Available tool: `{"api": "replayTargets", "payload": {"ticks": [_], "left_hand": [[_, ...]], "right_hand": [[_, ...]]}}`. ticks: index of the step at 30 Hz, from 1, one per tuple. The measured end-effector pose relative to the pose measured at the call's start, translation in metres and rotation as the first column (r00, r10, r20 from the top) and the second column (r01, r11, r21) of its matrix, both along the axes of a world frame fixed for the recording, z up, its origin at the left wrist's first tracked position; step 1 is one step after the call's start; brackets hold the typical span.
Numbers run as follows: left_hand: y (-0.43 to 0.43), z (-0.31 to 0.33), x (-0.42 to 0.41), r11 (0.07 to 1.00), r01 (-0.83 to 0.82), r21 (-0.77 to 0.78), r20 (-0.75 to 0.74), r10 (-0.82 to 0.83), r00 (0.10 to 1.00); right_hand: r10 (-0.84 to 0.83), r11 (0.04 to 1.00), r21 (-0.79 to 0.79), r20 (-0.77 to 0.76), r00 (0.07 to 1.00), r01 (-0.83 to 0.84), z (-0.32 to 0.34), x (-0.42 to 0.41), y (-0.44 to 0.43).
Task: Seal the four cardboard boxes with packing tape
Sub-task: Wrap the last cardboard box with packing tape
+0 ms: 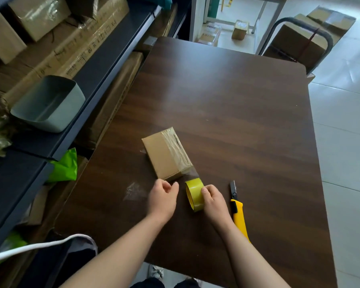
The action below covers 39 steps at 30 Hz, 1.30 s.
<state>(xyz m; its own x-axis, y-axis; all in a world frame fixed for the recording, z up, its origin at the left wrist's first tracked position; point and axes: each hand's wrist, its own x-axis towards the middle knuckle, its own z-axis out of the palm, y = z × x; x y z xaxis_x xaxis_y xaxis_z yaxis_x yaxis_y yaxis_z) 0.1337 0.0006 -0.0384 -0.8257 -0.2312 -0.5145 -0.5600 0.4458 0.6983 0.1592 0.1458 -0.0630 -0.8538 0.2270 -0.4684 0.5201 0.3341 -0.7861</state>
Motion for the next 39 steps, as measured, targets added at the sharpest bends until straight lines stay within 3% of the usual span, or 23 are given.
{"api": "replayTargets", "payload": {"ticks": [3, 6, 9, 12, 14, 16, 21, 24, 26, 30, 37, 39], "left_hand": [[0.022, -0.005, -0.006, 0.901, -0.208, 0.382, 0.266, 0.108, 0.958], [0.035, -0.012, -0.018, 0.788, -0.321, 0.525, 0.33, 0.16, 0.93], [0.036, -0.016, -0.021, 0.755, -0.363, 0.545, 0.321, 0.213, 0.923], [0.036, -0.017, -0.022, 0.733, -0.376, 0.567, 0.329, 0.218, 0.919], [0.034, -0.016, -0.024, 0.741, -0.365, 0.564, 0.323, 0.209, 0.923], [0.032, -0.016, -0.026, 0.766, -0.347, 0.541, 0.326, 0.189, 0.926], [0.025, -0.032, -0.029, 0.835, -0.353, 0.421, 0.346, 0.212, 0.914], [0.023, -0.034, -0.028, 0.842, -0.355, 0.405, 0.36, 0.211, 0.909], [0.022, -0.032, -0.029, 0.84, -0.348, 0.415, 0.36, 0.199, 0.911], [0.019, -0.03, -0.032, 0.873, -0.297, 0.388, 0.327, 0.171, 0.93], [0.017, -0.023, -0.033, 0.9, -0.26, 0.35, 0.29, 0.16, 0.944], [0.015, -0.023, -0.034, 0.908, -0.246, 0.34, 0.287, 0.149, 0.946]], "right_hand": [[0.052, 0.998, -0.043, 0.012, 0.999, -0.052, 0.002, 0.001, 0.002], [0.066, 0.998, -0.002, -0.009, 0.998, -0.066, 0.002, 0.003, 0.014], [-0.038, 0.934, 0.356, 0.059, 0.998, 0.014, -0.005, 0.011, 0.042], [-0.067, 0.827, 0.548, 0.315, 0.947, -0.124, -0.013, 0.026, 0.064], [-0.082, 0.817, 0.552, 0.4, 0.913, -0.168, -0.019, 0.032, 0.071], [-0.1, 0.866, 0.488, 0.379, 0.92, -0.107, -0.023, 0.032, 0.076], [0.033, 0.955, 0.288, 0.16, 0.987, -0.078, 0.004, 0.015, 0.08], [0.156, 0.937, 0.308, 0.045, 0.987, -0.162, 0.041, -0.002, 0.079], [0.284, 0.877, 0.395, 0.031, 0.958, -0.272, 0.061, -0.009, 0.076], [0.493, 0.641, 0.644, 0.071, 0.867, -0.417, 0.075, -0.02, 0.063], [0.547, 0.499, 0.734, 0.144, 0.824, -0.46, 0.062, -0.037, 0.045], [0.566, 0.416, 0.751, 0.228, 0.792, -0.513, 0.054, -0.041, 0.04]]}}
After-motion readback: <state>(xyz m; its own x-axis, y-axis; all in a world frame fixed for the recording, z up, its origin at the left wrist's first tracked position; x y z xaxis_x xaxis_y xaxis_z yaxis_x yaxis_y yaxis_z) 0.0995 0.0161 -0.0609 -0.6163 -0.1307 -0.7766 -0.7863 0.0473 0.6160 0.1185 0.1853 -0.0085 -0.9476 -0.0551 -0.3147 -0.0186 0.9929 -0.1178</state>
